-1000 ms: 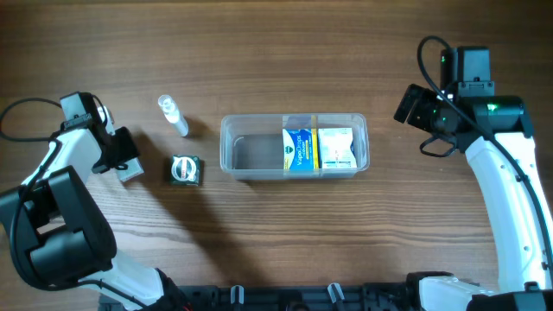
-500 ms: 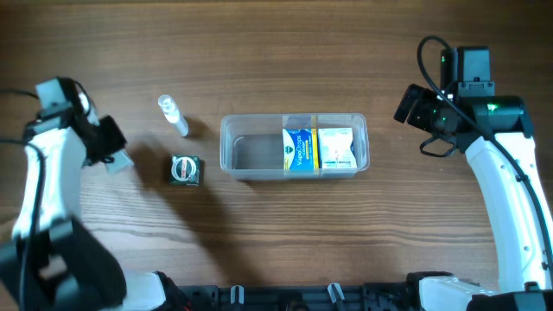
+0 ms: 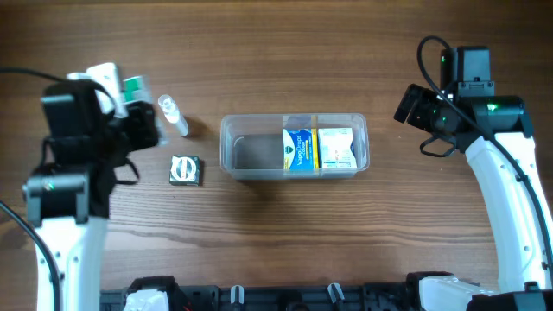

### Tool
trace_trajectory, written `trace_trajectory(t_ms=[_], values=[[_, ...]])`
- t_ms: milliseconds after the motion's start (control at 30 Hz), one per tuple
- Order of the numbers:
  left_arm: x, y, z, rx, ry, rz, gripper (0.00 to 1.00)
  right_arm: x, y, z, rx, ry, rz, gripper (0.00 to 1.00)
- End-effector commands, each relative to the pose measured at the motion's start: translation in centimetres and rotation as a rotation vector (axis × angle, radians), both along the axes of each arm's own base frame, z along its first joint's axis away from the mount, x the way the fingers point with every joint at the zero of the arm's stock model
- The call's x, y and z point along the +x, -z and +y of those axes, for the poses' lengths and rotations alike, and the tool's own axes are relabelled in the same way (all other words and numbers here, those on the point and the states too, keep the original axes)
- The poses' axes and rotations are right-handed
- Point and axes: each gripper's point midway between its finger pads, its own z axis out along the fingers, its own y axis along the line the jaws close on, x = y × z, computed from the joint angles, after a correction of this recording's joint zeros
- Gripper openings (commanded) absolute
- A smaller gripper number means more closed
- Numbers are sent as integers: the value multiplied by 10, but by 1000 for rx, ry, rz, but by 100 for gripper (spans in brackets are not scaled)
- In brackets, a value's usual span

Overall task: Pack container
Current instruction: 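Carry the Panadol box right and lower it into the container's left side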

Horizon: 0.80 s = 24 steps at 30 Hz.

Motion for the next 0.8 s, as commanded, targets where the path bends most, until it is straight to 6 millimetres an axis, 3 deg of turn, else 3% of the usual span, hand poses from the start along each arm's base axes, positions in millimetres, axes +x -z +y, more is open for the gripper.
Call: trace_trajectory(t_ms=[0,100,133,233,267,500,633,767], values=[[0,-15,-58,20,216,-68,40,3,-2,-2,-8,-5,-6,100],[1,-10,-96,87,385,-90,43,3,-2,-2,-8,-5,-6,100],[3,-1,-114,145,464,-87,45,3,-2,-2,-8,-5,-6,100],[9,25,-133,256,559,-40,43,3,-2,-2,-8,-5,-6,100],[13,42,-141,304,602,-2,43,3,-2,-2,-8,-4,-6,100],[24,116,-179,432,817,124,38,3,-2,-2,-8,-5,-6,100],[32,140,-196,502,924,112,44,3,-2,-2,-8,-5,-6,99],[26,160,-203,589,1060,129,43,3,-2,-2,-8,-5,-6,100]])
